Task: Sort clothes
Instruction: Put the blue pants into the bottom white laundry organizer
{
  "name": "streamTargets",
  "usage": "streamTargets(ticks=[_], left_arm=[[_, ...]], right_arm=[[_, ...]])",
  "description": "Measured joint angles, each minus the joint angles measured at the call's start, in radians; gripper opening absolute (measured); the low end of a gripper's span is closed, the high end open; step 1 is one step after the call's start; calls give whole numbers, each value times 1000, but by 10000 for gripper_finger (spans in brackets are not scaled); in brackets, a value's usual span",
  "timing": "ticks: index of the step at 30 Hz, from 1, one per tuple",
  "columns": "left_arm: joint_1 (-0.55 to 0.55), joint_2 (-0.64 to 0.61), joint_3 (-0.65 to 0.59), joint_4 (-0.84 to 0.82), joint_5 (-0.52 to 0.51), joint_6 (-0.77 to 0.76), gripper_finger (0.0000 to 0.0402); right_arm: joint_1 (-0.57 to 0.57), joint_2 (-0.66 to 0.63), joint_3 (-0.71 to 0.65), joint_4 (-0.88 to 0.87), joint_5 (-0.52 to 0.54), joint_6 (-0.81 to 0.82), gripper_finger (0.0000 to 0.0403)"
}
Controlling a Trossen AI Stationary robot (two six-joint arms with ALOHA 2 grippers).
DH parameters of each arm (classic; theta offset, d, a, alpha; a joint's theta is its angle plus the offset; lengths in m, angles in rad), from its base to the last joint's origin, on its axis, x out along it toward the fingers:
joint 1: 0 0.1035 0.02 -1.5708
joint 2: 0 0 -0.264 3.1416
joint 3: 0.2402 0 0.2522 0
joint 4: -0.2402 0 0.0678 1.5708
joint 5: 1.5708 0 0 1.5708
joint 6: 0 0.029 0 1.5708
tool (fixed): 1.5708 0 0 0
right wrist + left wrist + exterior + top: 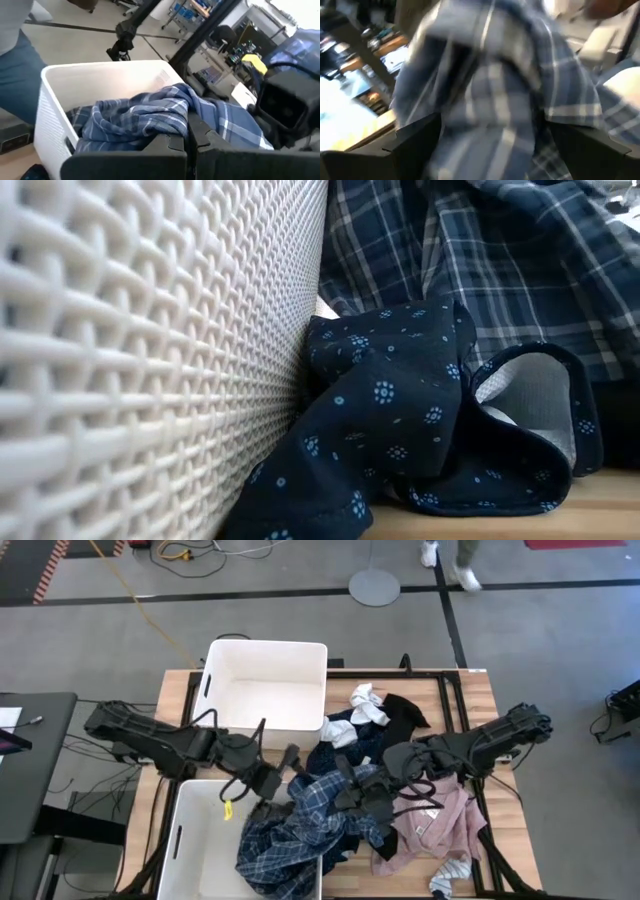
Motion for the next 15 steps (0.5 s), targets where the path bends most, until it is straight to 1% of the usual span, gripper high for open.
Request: streamTargets(ticks=[4, 7, 11, 15], left_arm=[[25, 39, 0, 7, 14, -17, 358], [35, 74, 0, 6, 17, -4, 329], [34, 93, 0, 6, 17, 36, 259], [35, 74, 0, 11, 16, 78, 156]], right_arm=[[-6, 0, 0, 0, 1, 2, 0], [-6, 0, 0, 0, 0, 2, 3], [-6, 0, 0, -11, 1, 27, 8], [-6, 0, 0, -51, 1, 69, 16]])
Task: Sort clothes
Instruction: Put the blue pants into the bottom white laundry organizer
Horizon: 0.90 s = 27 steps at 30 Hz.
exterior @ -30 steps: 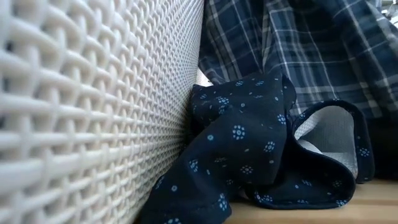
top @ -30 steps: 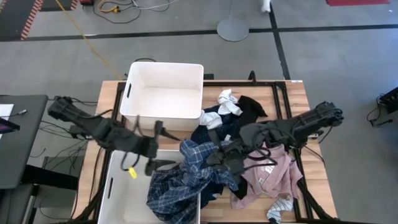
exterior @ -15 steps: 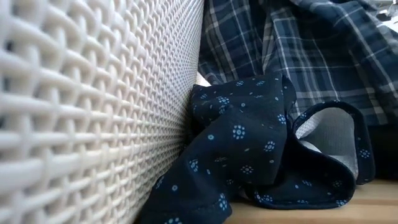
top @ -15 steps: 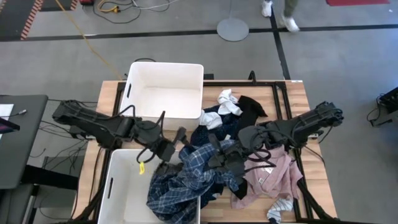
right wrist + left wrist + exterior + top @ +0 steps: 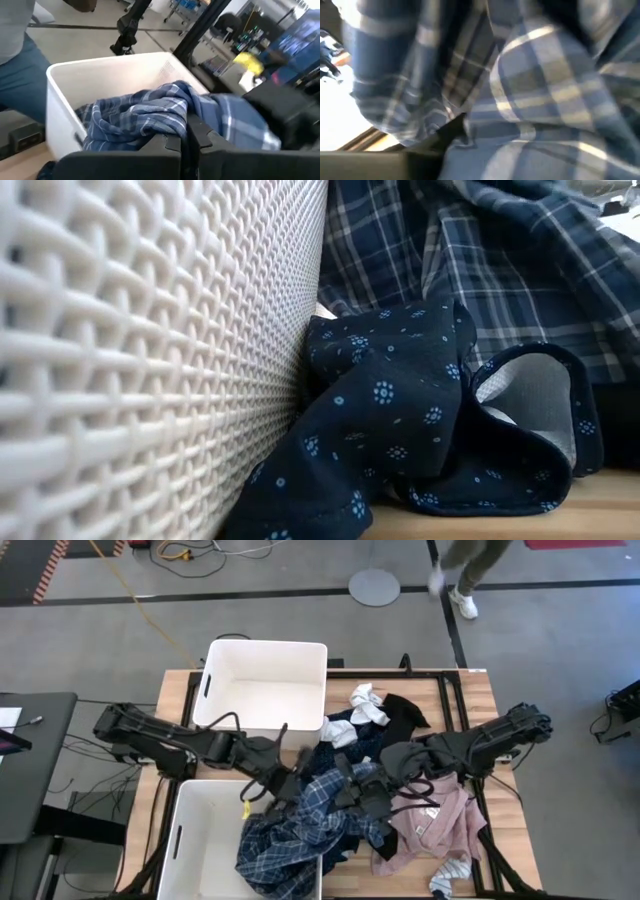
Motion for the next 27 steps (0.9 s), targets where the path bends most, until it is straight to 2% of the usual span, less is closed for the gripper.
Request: streamTargets(ticks=[4, 6, 11, 15, 22, 27], left_arm=[[-1, -40, 0, -5, 1, 42, 39], [-3, -61, 0, -27, 0, 49, 12], [-15, -138, 0, -82, -66, 52, 3], [-58, -216, 0, -99, -122, 58, 2], [-179, -343, 0, -154, -269, 52, 1], [-279, -380, 0, -194, -383, 26, 1]], right_arm=[[0, 0, 0, -59, 7, 47, 31], [0, 0, 0, -81, 19, 71, 43], [7, -16, 0, -151, 102, 117, 85], [21, -29, -1, -200, 180, 147, 134], [60, -36, -1, -266, 368, 168, 231], [47, -36, -1, -351, 451, 252, 263]])
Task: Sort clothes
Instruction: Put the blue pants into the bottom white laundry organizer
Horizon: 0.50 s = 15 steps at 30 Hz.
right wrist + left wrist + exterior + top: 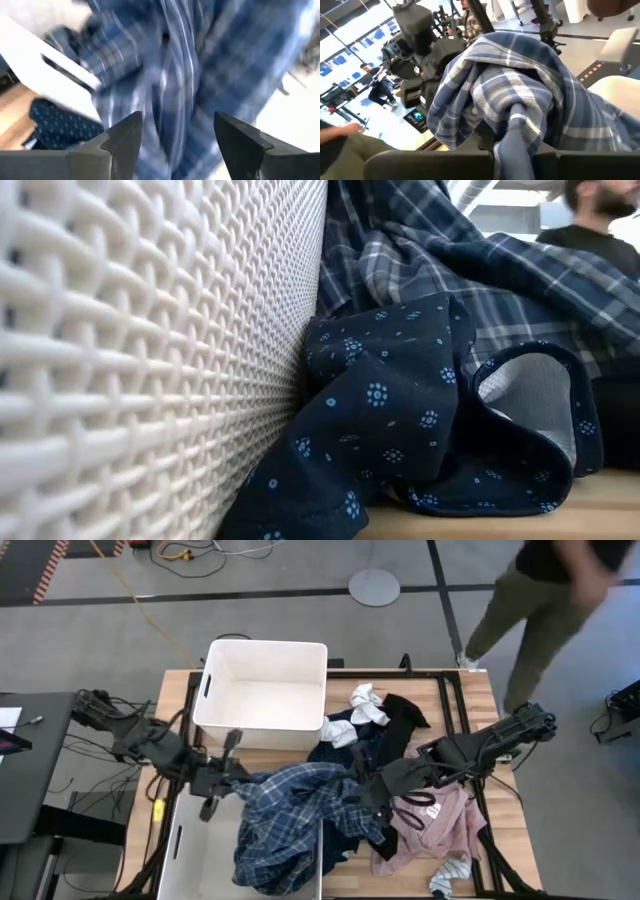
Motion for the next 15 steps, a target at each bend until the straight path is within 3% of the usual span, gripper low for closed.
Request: streamTargets(ticks=[15], left_arm=[[-200, 8, 0, -100, -313, -67, 0]], right_arm=[[-38, 2, -182, -56, -81, 337, 265]])
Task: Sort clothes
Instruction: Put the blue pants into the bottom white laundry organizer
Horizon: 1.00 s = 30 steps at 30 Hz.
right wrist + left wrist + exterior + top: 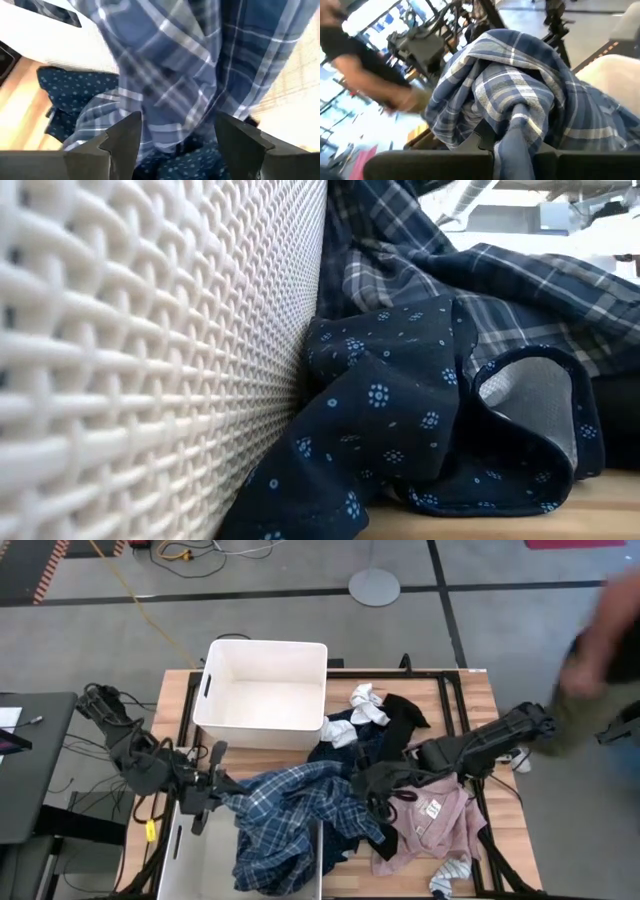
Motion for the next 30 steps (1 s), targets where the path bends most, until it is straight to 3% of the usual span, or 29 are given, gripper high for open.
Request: streamTargets(ticks=[8, 16, 21, 30], left_arm=[[-44, 2, 0, -27, -13, -72, 0], [-107, 2, 0, -43, -24, -139, 0], [-142, 2, 0, -94, -51, -218, 0], [-191, 48, 0, -108, -66, -267, 0]], right_arm=[[3, -1, -122, 71, -2, 132, 265], [-33, -1, -308, 409, 4, 142, 265], [-46, -1, -396, 657, -102, 126, 265], [-76, 34, -478, 852, -127, 150, 248]])
